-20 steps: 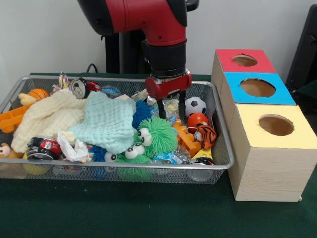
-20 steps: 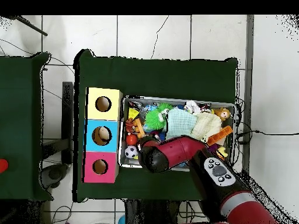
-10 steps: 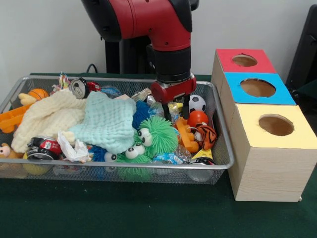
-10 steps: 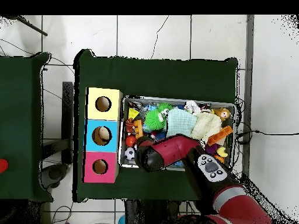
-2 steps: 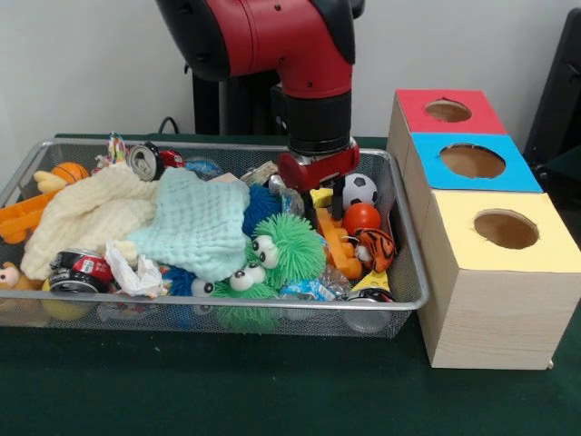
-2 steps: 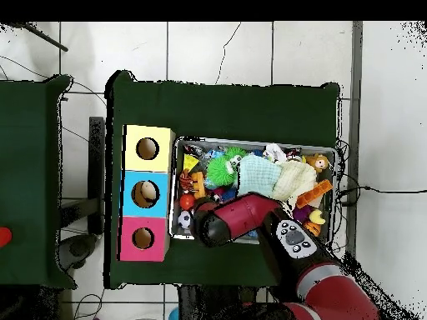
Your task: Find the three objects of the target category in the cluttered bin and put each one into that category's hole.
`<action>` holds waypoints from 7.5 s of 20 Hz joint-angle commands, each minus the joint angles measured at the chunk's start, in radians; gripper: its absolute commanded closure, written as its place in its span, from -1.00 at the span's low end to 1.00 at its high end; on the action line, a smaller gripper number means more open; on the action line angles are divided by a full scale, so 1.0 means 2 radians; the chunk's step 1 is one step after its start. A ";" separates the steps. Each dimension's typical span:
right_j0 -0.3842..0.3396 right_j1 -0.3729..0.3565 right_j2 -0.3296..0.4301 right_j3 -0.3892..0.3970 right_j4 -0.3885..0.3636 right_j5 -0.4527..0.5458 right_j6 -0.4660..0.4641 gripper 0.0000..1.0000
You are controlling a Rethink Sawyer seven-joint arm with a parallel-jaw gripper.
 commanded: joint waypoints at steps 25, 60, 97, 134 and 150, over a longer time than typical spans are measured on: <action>-0.063 -0.090 0.085 0.052 0.067 0.118 -0.040 1.00; -0.035 -0.034 0.041 0.027 -0.017 0.072 -0.018 -1.00; -0.084 -0.026 0.059 0.046 -0.067 0.046 -0.001 -1.00; -0.176 -0.158 0.188 0.102 0.077 0.208 -0.094 -1.00; -0.209 -0.132 0.217 0.082 0.053 0.225 -0.114 -1.00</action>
